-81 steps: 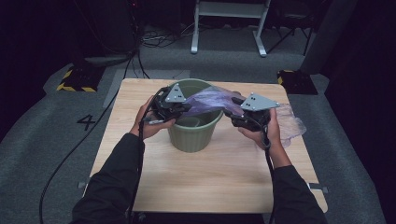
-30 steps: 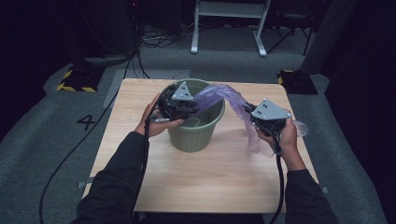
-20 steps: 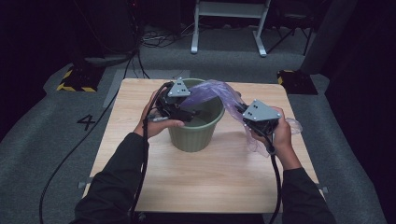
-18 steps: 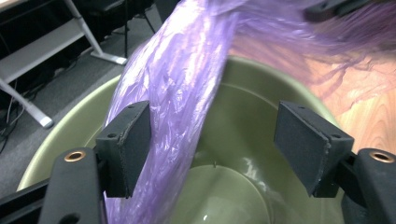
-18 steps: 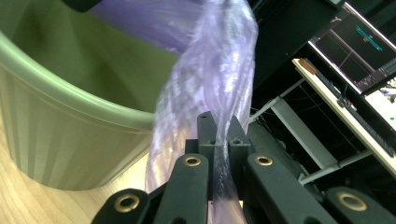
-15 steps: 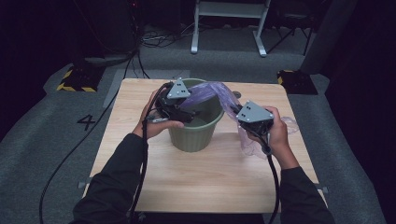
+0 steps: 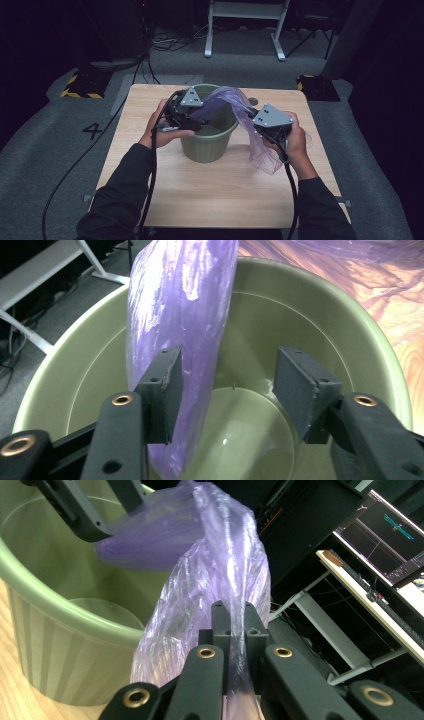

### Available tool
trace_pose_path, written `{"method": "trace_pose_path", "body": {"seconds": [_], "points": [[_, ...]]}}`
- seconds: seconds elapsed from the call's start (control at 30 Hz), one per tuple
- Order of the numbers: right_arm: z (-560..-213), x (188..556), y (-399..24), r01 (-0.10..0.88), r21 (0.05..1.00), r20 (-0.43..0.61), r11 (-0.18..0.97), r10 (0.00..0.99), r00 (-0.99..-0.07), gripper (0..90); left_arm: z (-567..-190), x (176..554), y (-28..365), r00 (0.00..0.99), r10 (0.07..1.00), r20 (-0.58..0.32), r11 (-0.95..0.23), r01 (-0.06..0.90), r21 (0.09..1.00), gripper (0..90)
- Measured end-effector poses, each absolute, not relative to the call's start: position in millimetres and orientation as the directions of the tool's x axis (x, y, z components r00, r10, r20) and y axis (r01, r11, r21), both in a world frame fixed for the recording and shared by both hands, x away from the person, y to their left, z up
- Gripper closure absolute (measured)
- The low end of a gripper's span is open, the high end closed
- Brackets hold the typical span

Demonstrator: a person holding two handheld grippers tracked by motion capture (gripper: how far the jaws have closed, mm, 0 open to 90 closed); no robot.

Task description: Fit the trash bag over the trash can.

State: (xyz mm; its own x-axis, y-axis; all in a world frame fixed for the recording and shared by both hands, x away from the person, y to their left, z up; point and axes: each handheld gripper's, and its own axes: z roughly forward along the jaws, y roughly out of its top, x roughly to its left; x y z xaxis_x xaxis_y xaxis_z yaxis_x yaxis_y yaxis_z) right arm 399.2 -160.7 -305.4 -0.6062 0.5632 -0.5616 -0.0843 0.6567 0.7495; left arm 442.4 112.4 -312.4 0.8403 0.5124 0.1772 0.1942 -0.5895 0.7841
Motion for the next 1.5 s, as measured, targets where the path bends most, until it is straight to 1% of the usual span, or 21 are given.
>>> {"method": "trace_pose_path", "body": {"seconds": [0.07,0.17,0.2,0.27,0.3,0.4,0.43,0.5,0.53,0.67,0.77,0.87,1.0,1.1,1.17,1.2,1.33,1.4,1.43,1.47,1.5], "points": [[-304,400,-161,-0.081,0.753,-0.558,0.653,0.568,-0.605,88.9,-314,441,115,0.844,0.503,0.187,-0.6,0.185,0.778,52.3],[-303,402,-158,-0.081,0.757,-0.55,0.648,0.566,-0.614,88.7,-316,440,117,0.868,0.462,0.18,-0.617,0.168,0.769,62.3],[-303,403,-156,-0.082,0.755,-0.551,0.65,0.562,-0.617,88.8,-317,439,117,0.873,0.449,0.191,-0.628,0.156,0.763,66.8],[-302,403,-151,-0.085,0.753,-0.551,0.653,0.554,-0.624,88.8,-319,438,117,0.876,0.441,0.196,-0.641,0.155,0.751,68.9],[-302,404,-149,-0.087,0.752,-0.55,0.654,0.548,-0.63,88.9,-320,438,117,0.873,0.444,0.201,-0.645,0.156,0.748,68.0],[-302,406,-142,-0.086,0.743,-0.551,0.664,0.532,-0.643,89.3,-319,439,122,0.853,0.487,0.189,-0.617,0.183,0.765,53.2],[-302,407,-140,-0.083,0.741,-0.55,0.667,0.53,-0.646,89.3,-319,439,125,0.848,0.497,0.185,-0.604,0.185,0.775,51.1],[-303,409,-137,-0.083,0.731,-0.556,0.677,0.521,-0.648,89.4,-317,439,130,0.827,0.531,0.183,-0.577,0.195,0.793,41.3],[-303,410,-136,-0.084,0.729,-0.557,0.68,0.517,-0.65,89.5,-316,439,132,0.818,0.544,0.185,-0.567,0.196,0.8,38.0],[-304,413,-131,-0.079,0.719,-0.56,0.691,0.508,-0.654,89.6,-312,437,142,0.803,0.571,0.17,-0.513,0.188,0.838,30.9],[-305,416,-129,-0.076,0.714,-0.559,0.696,0.501,-0.661,89.6,-312,437,145,0.792,0.59,0.159,-0.486,0.191,0.853,22.8],[-307,419,-125,-0.072,0.703,-0.562,0.707,0.492,-0.665,89.6,-311,438,143,0.786,0.595,0.166,-0.483,0.185,0.856,21.2],[-309,421,-120,-0.073,0.691,-0.567,0.719,0.477,-0.671,89.6,-309,439,132,0.798,0.573,0.185,-0.506,0.167,0.847,20.8],[-309,421,-117,-0.082,0.687,-0.569,0.722,0.465,-0.678,89.6,-307,440,123,0.809,0.557,0.188,-0.514,0.159,0.843,20.7],[-307,420,-115,-0.103,0.672,-0.591,0.734,0.447,-0.671,89.6,-306,442,117,0.806,0.557,0.199,-0.529,0.16,0.833,21.2],[-306,419,-114,-0.112,0.668,-0.598,0.736,0.441,-0.669,89.6,-306,442,115,0.806,0.553,0.212,-0.539,0.152,0.828,22.6],[-302,416,-111,-0.135,0.666,-0.603,0.734,0.423,-0.676,89.5,-307,443,107,0.812,0.53,0.243,-0.582,0.14,0.801,38.6],[-300,416,-110,-0.141,0.668,-0.6,0.731,0.416,-0.683,89.5,-308,443,106,0.819,0.516,0.252,-0.597,0.132,0.791,50.0],[-300,415,-109,-0.143,0.666,-0.6,0.732,0.413,-0.685,89.4,-308,443,105,0.823,0.509,0.254,-0.604,0.131,0.786,53.6],[-300,415,-108,-0.146,0.666,-0.598,0.731,0.407,-0.69,89.2,-308,443,106,0.825,0.503,0.257,-0.61,0.128,0.782,59.2],[-301,414,-108,-0.145,0.669,-0.594,0.729,0.406,-0.694,88.9,-309,443,106,0.827,0.498,0.261,-0.614,0.123,0.78,67.3]]}}
